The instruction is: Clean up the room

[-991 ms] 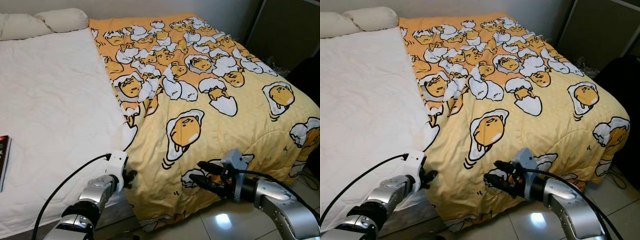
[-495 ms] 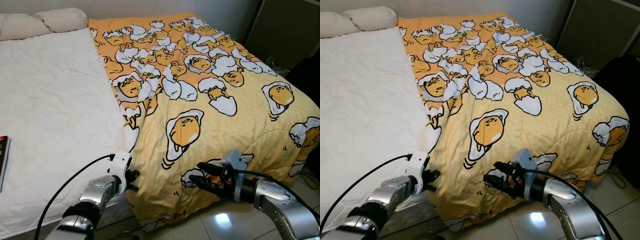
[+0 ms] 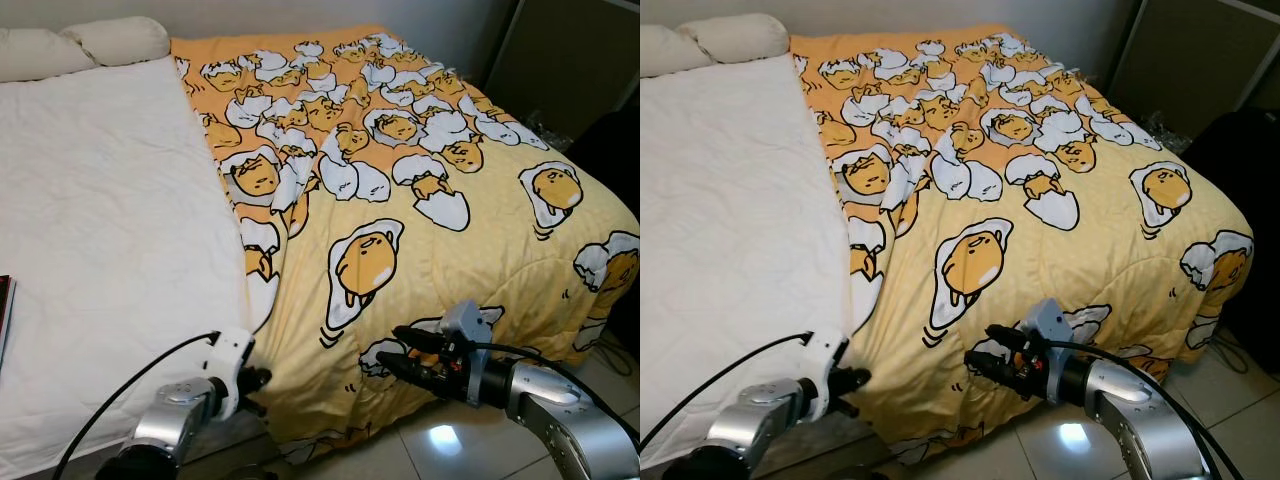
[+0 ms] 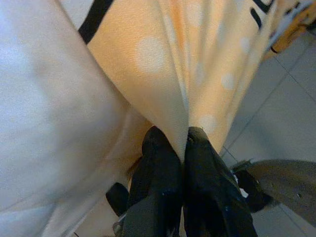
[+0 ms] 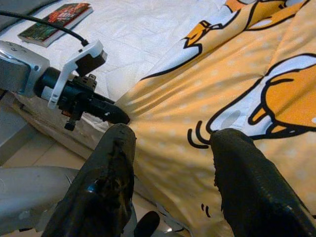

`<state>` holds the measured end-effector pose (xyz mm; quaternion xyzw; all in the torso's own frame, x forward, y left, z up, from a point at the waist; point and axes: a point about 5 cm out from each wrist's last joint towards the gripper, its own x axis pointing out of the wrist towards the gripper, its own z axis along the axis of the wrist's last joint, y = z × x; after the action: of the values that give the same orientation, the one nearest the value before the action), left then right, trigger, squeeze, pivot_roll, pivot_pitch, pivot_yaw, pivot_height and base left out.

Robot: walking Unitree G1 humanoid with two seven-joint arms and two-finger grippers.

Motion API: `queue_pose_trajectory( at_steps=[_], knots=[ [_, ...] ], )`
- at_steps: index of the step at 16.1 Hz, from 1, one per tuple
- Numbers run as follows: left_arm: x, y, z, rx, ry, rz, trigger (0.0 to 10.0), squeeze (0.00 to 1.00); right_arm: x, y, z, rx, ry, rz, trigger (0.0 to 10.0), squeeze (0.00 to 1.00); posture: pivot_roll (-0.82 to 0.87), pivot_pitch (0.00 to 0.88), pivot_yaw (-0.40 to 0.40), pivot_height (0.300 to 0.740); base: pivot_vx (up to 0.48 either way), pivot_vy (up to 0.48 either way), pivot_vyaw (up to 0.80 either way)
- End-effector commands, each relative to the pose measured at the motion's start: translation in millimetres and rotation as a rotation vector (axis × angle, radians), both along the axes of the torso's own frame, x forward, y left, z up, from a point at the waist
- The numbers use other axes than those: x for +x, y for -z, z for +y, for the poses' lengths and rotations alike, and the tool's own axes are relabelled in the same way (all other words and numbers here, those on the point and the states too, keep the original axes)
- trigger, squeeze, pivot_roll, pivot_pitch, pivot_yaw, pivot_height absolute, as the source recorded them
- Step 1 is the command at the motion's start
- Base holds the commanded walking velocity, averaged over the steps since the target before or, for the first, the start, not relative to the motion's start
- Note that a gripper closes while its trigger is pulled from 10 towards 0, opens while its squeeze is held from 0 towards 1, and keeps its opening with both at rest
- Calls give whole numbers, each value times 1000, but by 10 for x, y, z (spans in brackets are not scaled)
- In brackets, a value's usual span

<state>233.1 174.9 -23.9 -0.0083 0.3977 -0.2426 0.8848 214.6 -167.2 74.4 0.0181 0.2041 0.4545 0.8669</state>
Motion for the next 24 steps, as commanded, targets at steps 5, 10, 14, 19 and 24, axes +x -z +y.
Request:
queue_pose_trajectory(
  at_steps=[5, 10, 14, 19, 24],
  knots=[
    [-85, -85, 140, 61, 23, 4, 0, 0, -25, -38, -18, 8, 9, 6, 10000, 0, -93, 0, 6, 740, 0, 0, 0],
    [-125, -172, 101, 84, 80, -21, 10000, 1000, -9, -25, -14, 4, 38, 2, 10000, 0, -97, 0, 14, 740, 0, 0, 0],
    [-111, -300, 222, 112, 95, -61, 10000, 1000, -3, -19, -59, 4, 86, -10, 10000, 0, -99, 0, 26, 740, 0, 0, 0],
    [63, -914, 258, 69, -74, -446, 10000, 1000, 194, -76, -130, 44, 373, -117, 10000, 0, -73, 0, 21, 740, 0, 0, 0],
    [287, -1451, 274, 78, -320, -689, 10000, 1000, 415, -49, -96, 45, 703, -154, 10000, 0, -48, 0, 7, 740, 0, -192, 0]
  ],
)
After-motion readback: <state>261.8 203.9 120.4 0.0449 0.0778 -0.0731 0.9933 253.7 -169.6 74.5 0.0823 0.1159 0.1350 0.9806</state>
